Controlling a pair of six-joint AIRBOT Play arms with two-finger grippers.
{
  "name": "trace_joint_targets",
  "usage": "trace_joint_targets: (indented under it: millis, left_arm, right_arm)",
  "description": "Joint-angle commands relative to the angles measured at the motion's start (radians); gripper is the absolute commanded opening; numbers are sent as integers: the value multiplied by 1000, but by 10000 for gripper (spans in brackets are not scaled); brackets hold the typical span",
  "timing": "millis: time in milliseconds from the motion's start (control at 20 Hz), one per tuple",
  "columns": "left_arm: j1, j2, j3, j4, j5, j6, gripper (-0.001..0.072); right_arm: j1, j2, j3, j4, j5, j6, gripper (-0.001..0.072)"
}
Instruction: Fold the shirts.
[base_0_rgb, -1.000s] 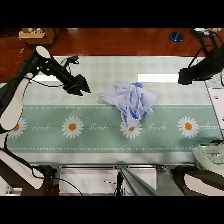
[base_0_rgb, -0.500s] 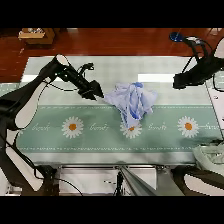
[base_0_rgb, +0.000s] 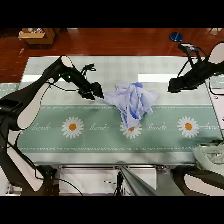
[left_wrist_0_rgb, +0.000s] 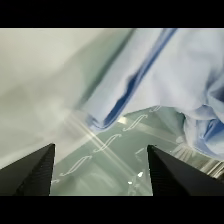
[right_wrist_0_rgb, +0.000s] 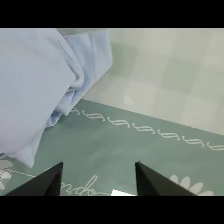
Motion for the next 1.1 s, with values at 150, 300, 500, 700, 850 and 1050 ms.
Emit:
trace_joint_targets:
  millis: [150, 300, 500, 700, 850, 1050]
  left_arm:
    - [11, -2, 34, 83, 97, 119, 668]
    - [8, -15, 50, 51, 84, 151, 648]
    - [15, -53, 50, -26, -5, 212, 597]
    - [18, -67, 51, -34, -65, 302, 597]
    - [21, -72, 54, -30, -47, 388, 596]
    - [27, -88, 68, -22, -9, 387, 597]
  right_arm:
    - [1, 0, -3, 19, -14, -5, 525]
    - [1, 0, -3, 19, -16, -5, 525]
    - [1, 0, -3, 19, -16, -4, 524]
    - [1, 0, -3, 19, -13, -5, 524]
    - [1, 0, -3, 19, -10, -4, 523]
    - [1, 0, -3, 19, -6, -4, 523]
